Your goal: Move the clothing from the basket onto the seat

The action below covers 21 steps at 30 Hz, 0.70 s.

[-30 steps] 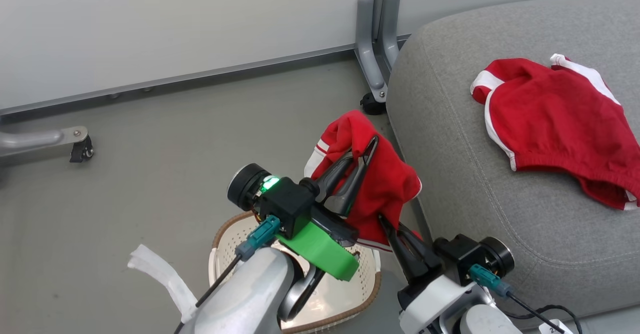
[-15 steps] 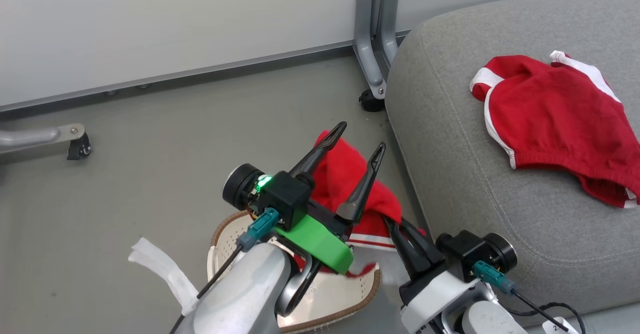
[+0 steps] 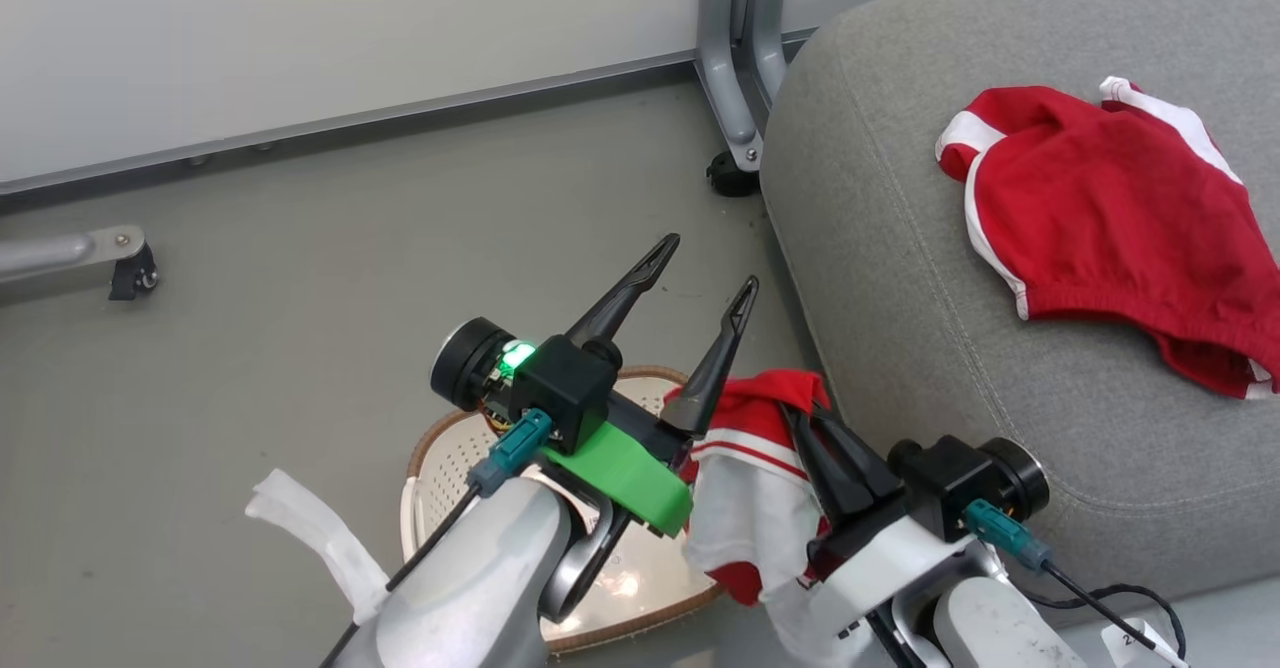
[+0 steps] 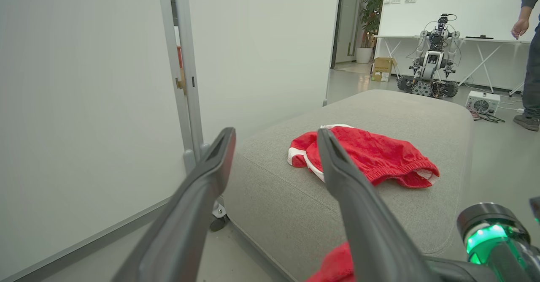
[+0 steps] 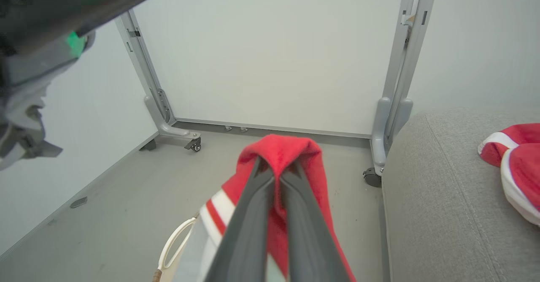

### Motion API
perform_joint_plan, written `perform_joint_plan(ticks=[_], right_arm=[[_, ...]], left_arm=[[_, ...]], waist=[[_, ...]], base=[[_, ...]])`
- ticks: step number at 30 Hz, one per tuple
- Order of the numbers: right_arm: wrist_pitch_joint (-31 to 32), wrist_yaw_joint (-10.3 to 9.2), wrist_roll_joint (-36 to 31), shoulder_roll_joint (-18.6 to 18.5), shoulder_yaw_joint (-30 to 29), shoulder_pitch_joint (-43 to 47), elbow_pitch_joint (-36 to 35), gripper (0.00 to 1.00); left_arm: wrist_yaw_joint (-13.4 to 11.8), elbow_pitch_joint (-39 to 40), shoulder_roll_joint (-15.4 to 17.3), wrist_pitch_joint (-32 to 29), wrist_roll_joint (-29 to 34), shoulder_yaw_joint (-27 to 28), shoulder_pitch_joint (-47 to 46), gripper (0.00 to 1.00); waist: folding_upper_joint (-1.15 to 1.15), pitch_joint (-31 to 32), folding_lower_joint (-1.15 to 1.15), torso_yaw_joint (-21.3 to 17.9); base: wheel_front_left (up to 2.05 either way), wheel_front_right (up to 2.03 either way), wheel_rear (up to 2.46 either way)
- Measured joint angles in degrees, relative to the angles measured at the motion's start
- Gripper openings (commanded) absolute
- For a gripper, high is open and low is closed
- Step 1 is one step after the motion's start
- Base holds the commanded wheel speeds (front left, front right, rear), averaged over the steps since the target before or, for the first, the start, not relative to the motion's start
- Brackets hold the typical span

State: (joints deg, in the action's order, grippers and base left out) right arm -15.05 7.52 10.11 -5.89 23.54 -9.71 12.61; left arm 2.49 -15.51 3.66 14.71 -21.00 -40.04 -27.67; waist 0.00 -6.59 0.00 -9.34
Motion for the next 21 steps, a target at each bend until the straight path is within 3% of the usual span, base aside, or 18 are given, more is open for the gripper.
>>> perform_joint_plan(ticks=[11,21], right_arm=[[0.00,0.00,-1.40,0.69,-3.30,-1.29,-5.42,0.00],[0.00,0.00,-3.01,1.63,-7.15,-1.15,-12.14,0.00]], left_arm=[[-2.18,0.92,3.44,0.27,1.27,2.82,0.69,1.00],[-3.52,4.44,6.77,0.41,3.79,6.77,4.89,1.00]], waist=[[0.00,-3.81,0.00,-3.45],[0.00,-7.13,0.00,-9.39]], base=[[0.00,0.00,0.00],[0.00,0.00,0.00]])
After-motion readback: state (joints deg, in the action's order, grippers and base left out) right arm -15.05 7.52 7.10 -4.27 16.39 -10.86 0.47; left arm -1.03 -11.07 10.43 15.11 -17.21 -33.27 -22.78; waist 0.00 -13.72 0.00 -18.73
